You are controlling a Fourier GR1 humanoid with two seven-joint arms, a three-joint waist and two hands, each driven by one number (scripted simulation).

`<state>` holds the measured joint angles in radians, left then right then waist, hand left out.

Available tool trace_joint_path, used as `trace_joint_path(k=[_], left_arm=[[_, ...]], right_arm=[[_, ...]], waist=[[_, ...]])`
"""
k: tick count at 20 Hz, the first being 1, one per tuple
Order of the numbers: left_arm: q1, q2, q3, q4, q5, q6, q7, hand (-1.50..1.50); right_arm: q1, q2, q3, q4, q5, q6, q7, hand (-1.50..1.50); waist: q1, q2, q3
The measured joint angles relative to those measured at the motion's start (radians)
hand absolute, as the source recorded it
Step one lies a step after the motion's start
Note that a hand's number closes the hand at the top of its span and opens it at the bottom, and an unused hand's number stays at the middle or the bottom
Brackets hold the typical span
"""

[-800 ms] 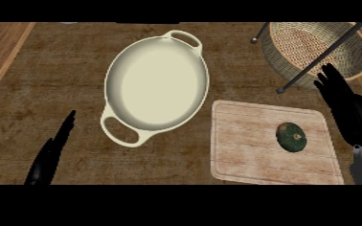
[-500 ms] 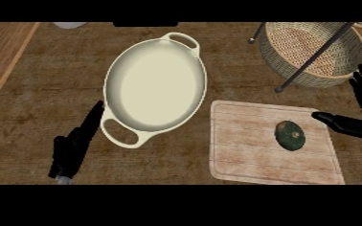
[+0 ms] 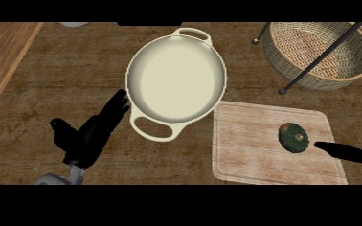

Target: Pick the squash from the cutting board and place it in the pot

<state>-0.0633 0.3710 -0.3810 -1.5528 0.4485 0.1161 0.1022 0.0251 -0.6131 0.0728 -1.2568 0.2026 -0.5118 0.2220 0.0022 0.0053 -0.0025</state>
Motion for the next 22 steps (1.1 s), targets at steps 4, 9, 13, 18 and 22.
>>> trace_joint_path(k=[4,9,13,18,22], left_arm=[[-0.013,-0.001,0.015,-0.042,0.025,0.004,0.063,0.0],[0.009,-0.014,0.018,-0.044,0.02,-0.001,0.061,0.0],[0.017,-0.013,0.024,-0.056,0.022,-0.01,0.072,0.0],[0.016,-0.028,0.019,-0.057,0.0,-0.01,0.071,0.0],[0.009,-0.032,0.028,-0.055,-0.005,-0.021,0.079,0.0]], right_arm=[[0.01,-0.064,0.08,-0.157,0.118,0.044,0.233,-1.5],[0.023,-0.138,0.118,-0.44,0.173,0.166,0.556,-1.5],[-0.028,-0.175,0.112,-0.611,0.115,0.307,0.785,-1.5],[-0.075,-0.186,0.086,-0.73,0.052,0.393,0.92,-1.5],[-0.097,-0.145,0.088,-0.749,0.044,0.412,0.96,-1.5]], waist=[[-0.005,-0.006,0.0],[-0.012,-0.01,-0.001],[-0.008,-0.01,-0.001],[-0.005,-0.009,0.0],[-0.001,-0.007,0.0]])
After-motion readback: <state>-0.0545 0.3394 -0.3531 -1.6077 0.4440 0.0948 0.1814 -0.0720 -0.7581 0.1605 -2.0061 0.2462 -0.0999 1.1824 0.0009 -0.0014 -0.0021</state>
